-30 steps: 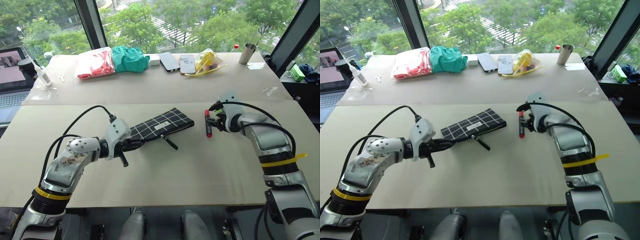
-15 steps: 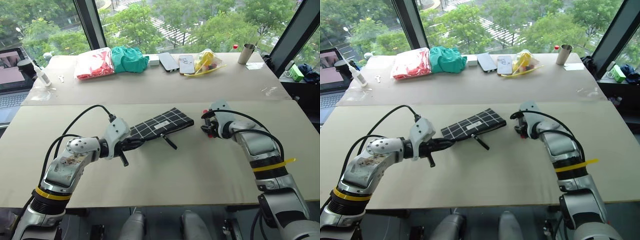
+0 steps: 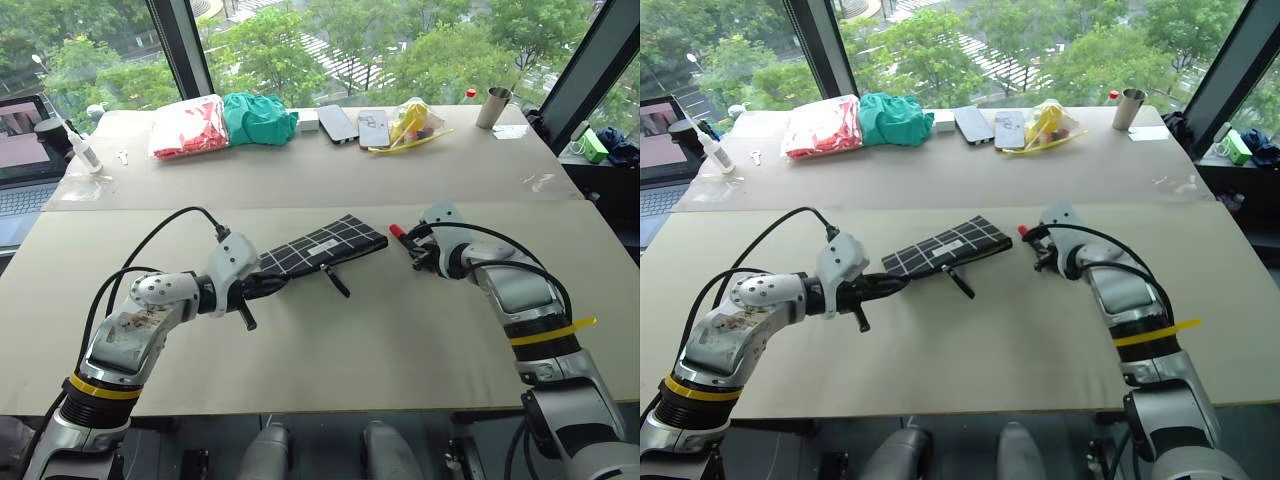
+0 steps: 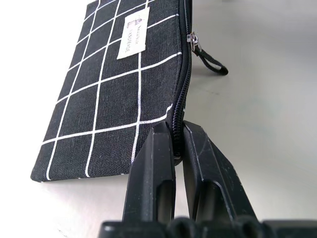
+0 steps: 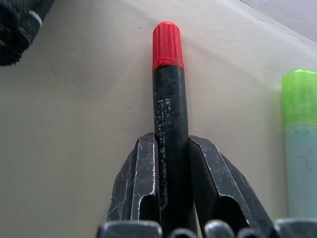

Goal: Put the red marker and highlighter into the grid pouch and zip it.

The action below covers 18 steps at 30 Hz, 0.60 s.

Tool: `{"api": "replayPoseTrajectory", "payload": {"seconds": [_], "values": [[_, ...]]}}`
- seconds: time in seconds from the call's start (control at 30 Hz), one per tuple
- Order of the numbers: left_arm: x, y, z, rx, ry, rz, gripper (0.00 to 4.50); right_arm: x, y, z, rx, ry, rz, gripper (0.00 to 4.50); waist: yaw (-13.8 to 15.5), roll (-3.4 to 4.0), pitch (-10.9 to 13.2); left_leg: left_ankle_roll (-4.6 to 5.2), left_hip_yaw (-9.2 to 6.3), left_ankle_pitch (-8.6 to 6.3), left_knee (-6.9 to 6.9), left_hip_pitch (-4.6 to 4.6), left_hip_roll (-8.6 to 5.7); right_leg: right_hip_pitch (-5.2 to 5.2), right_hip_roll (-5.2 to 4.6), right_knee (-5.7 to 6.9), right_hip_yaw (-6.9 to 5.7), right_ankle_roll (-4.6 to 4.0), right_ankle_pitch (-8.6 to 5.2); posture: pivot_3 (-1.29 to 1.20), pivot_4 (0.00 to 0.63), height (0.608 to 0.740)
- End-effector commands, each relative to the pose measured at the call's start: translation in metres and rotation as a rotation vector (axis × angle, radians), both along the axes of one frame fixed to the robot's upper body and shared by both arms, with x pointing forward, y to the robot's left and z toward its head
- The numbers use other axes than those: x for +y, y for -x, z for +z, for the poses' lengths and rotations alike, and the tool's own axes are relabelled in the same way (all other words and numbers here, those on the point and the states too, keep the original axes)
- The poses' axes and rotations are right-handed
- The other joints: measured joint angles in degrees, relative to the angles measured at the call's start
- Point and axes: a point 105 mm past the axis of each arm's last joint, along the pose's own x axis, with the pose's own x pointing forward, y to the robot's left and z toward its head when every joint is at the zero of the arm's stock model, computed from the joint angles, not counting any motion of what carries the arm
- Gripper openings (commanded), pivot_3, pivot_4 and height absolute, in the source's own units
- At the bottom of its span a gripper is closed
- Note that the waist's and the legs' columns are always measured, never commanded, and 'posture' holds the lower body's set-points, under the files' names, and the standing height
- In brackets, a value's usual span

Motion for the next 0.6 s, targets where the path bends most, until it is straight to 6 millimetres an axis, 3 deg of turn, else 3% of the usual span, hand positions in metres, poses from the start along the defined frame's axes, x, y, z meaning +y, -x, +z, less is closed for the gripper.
{"api": "replayPoseTrajectory", "payload": {"seconds": [0.03, 0.2, 0.3, 0.5, 0.6], "values": [[0.001, -0.001, 0.014, -0.032, 0.020, -0.001, 0.00, -0.001, -0.004, 0.023, -0.106, 0.010, 0.034, 0.50, -0.04, 0.00, 0.00, 0.00, 0.00, 0.00, 0.00, 0.00, 0.00, 0.00, 0.00, 0.00, 0.00, 0.00, 0.00, 0.00, 0.150, 0.740], [0.000, 0.000, 0.016, -0.024, 0.029, -0.003, 0.00, -0.012, -0.010, 0.085, -0.374, 0.113, 0.111, 0.50, -0.09, 0.04, 0.02, 0.00, 0.02, 0.00, 0.00, -0.04, 0.00, -0.07, 0.00, 0.02, 0.01, 0.00, 0.00, 0.00, 0.150, 0.740], [0.000, 0.001, 0.015, -0.020, 0.028, -0.003, 0.00, -0.012, 0.007, 0.114, -0.468, 0.218, 0.278, 0.50, 0.16, 0.05, 0.03, 0.00, 0.02, 0.00, 0.00, -0.05, 0.00, -0.07, -0.01, -0.02, 0.01, 0.00, 0.00, 0.00, 0.150, 0.740], [-0.002, 0.001, 0.015, -0.015, 0.032, -0.006, 0.00, 0.030, 0.065, 0.087, -0.364, 0.350, 0.727, 0.50, -0.17, 0.04, 0.03, 0.07, 0.02, -0.04, -0.06, -0.03, 0.07, 0.08, 0.03, -0.21, -0.07, 0.00, 0.00, 0.00, 0.150, 0.740], [-0.003, 0.001, 0.016, -0.014, 0.035, -0.010, 0.00, 0.045, 0.071, 0.076, -0.363, 0.406, 0.782, 0.50, -0.27, 0.05, 0.04, 0.07, 0.06, -0.04, -0.04, 0.00, 0.07, 0.07, 0.03, -0.18, -0.01, 0.00, 0.00, 0.00, 0.150, 0.740]]}}
